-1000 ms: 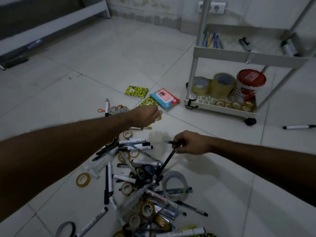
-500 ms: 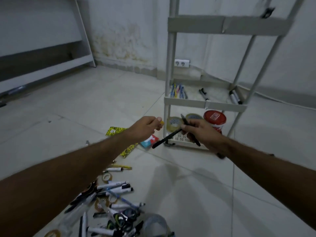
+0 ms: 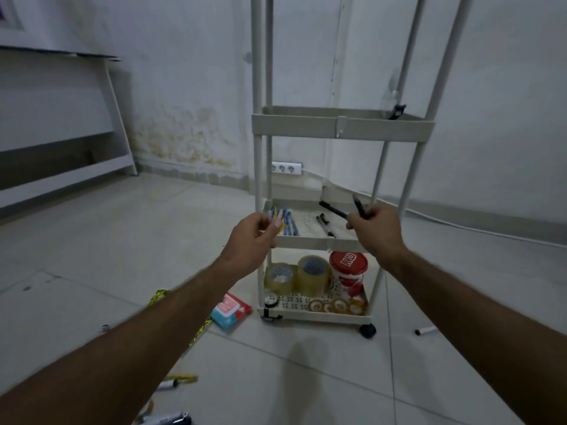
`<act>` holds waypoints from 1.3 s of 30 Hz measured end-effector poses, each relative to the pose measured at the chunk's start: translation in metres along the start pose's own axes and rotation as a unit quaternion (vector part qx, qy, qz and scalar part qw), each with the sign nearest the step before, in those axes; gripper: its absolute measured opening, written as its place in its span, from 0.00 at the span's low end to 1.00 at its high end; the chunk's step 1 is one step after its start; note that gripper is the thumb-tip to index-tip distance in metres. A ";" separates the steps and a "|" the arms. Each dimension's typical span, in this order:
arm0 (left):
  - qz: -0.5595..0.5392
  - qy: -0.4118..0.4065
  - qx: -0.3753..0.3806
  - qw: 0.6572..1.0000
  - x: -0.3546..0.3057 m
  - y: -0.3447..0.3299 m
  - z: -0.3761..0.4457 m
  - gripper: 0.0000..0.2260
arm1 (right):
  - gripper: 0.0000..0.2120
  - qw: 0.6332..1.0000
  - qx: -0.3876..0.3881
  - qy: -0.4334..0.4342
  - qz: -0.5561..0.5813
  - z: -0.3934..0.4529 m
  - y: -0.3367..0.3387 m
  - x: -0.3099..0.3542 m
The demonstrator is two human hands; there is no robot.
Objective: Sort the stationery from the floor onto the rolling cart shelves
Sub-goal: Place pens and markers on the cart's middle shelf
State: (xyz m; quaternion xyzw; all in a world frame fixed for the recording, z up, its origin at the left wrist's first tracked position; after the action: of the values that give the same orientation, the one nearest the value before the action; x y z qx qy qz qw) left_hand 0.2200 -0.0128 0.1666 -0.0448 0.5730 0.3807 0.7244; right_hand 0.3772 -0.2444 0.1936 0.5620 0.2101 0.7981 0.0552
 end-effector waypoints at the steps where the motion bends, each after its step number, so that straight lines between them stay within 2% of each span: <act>1: -0.001 0.001 0.002 1.000 -0.001 -0.004 0.005 0.10 | 0.04 1.000 -0.003 0.000 -0.019 0.005 -0.002 -0.002; 4: 0.009 0.000 0.018 1.000 -0.006 -0.016 0.023 0.09 | 0.05 0.995 0.004 0.007 -0.100 0.020 -0.013 -0.002; 6: 0.029 -0.003 0.037 0.999 -0.010 -0.026 0.035 0.07 | 0.05 0.983 0.043 0.024 -0.180 0.030 -0.029 -0.003; 10: 0.074 -0.024 0.064 0.995 -0.016 -0.048 0.058 0.06 | 0.13 0.941 0.096 0.056 -0.320 0.041 -0.056 -0.010; 12: 0.114 -0.031 0.058 0.991 -0.016 -0.055 0.071 0.09 | 0.16 0.929 0.113 0.055 -0.348 0.048 -0.063 -0.014; 16: 0.156 -0.014 0.072 0.985 -0.001 -0.069 0.092 0.12 | 0.16 0.931 0.164 0.019 -0.324 0.065 -0.066 -0.016; 20: 0.159 -0.004 0.080 0.984 0.011 -0.076 0.103 0.13 | 0.14 0.959 0.179 -0.059 -0.213 0.085 -0.061 -0.019; 24: 0.136 0.011 0.071 0.988 0.020 -0.071 0.106 0.13 | 0.12 0.964 0.182 -0.125 -0.148 0.096 -0.066 -0.027; 26: 0.126 0.004 0.057 0.990 0.022 -0.066 0.108 0.14 | 0.11 0.967 0.170 -0.109 -0.158 0.099 -0.070 -0.025; 31: 0.073 0.011 0.044 0.996 0.025 -0.062 0.103 0.16 | 0.11 0.943 0.116 -0.025 -0.309 0.090 -0.073 -0.019; 36: 0.029 0.018 0.050 0.998 0.016 -0.068 0.078 0.17 | 0.12 0.961 0.099 0.033 -0.257 0.079 -0.056 -0.017; 39: -0.008 -0.018 0.030 0.999 -0.002 -0.074 0.044 0.15 | 0.12 0.963 0.086 0.113 -0.227 0.058 -0.040 -0.009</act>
State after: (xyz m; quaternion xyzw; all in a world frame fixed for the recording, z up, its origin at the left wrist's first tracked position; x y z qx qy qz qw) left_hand 0.2992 -0.0445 0.1558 -0.0207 0.5707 0.3583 0.7386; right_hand 0.4282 -0.1954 0.1859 0.4081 0.4051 0.8018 0.1625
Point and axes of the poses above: each hand's wrist, its own z-axis towards the middle knuckle, its own y-axis out of the back of the hand, x = y × z, the point moved 8 cm from there along z, towards the middle knuckle, and after that the axes turned 2 degrees about x, right-handed, at the moved point
